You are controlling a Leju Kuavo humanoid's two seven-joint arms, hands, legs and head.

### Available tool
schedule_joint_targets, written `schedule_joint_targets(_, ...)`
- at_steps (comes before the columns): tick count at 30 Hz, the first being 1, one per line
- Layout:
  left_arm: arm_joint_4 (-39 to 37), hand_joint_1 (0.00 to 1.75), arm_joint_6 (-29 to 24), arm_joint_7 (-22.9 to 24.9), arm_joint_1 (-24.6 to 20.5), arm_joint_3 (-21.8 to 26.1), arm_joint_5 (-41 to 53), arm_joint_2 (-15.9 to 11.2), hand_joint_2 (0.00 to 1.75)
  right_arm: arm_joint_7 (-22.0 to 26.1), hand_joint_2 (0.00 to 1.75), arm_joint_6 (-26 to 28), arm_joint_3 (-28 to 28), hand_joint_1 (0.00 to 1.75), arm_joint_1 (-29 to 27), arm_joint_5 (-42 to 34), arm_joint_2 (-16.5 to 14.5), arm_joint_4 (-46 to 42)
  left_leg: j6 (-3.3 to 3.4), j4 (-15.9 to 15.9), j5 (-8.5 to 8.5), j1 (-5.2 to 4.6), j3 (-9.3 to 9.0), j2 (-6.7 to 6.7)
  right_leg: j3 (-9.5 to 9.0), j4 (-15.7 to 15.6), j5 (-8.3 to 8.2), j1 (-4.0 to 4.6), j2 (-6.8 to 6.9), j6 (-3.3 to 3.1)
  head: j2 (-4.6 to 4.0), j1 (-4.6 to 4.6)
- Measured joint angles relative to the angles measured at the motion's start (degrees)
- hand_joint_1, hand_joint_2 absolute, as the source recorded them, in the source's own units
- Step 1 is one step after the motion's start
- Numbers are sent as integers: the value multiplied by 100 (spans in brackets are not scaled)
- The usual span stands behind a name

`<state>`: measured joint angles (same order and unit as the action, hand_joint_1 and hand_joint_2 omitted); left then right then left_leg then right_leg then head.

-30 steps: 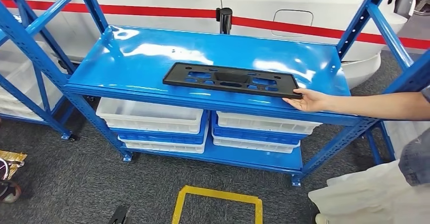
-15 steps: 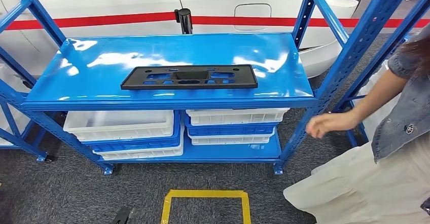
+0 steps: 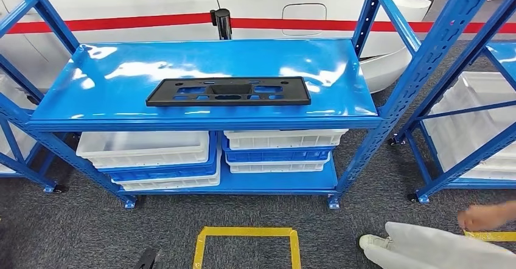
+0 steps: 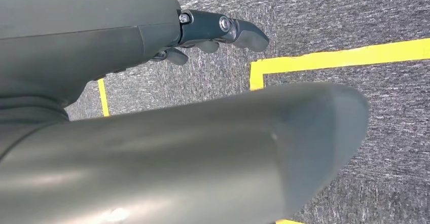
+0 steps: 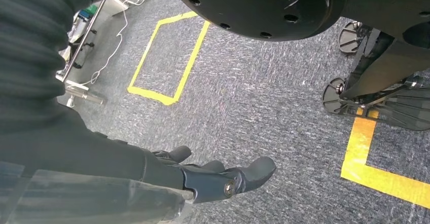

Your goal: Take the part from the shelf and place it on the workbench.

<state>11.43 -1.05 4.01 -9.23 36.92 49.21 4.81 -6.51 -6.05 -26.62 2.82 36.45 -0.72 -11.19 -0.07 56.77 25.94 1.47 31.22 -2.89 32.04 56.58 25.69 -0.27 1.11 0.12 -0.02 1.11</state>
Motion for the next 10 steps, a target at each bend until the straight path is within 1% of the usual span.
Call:
schedule_joint_targets(4, 0, 0, 0, 5, 0, 0, 2, 7, 0, -1, 175, 7, 0, 0, 0, 4, 2, 0, -33, 4, 2, -15, 3, 0, 1, 0, -2, -11, 1, 1, 0, -2)
schedule_joint_targets(10, 0, 0, 0, 7, 0, 0, 36, 8, 0, -2, 175, 8, 0, 0, -1, 19, 2, 0, -32, 13, 3, -39, 5, 0, 0, 0, -5, -34, 1, 5, 0, -2)
